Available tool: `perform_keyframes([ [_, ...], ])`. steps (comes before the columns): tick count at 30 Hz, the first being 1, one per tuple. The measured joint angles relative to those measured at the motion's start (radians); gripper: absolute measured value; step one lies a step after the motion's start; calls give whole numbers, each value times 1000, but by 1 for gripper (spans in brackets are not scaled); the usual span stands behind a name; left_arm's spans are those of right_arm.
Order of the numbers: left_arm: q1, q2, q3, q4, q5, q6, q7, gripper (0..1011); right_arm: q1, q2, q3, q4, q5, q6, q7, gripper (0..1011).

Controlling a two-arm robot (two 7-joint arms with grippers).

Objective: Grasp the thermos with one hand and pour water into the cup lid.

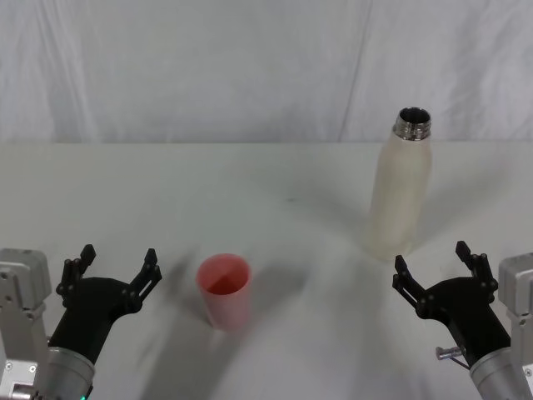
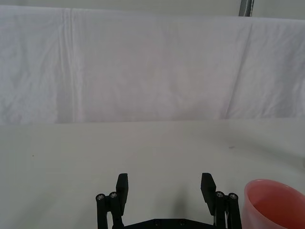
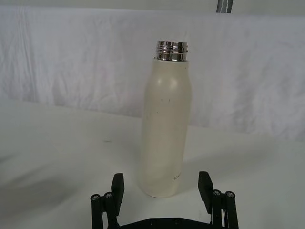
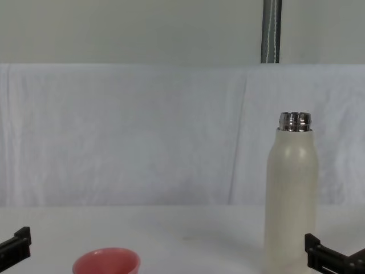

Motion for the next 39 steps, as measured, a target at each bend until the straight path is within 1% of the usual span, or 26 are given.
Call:
perform_keyframes([
  [39, 0, 0, 0, 0, 0, 0, 0, 1001, 0, 0, 0, 0, 0, 0, 0, 1003],
])
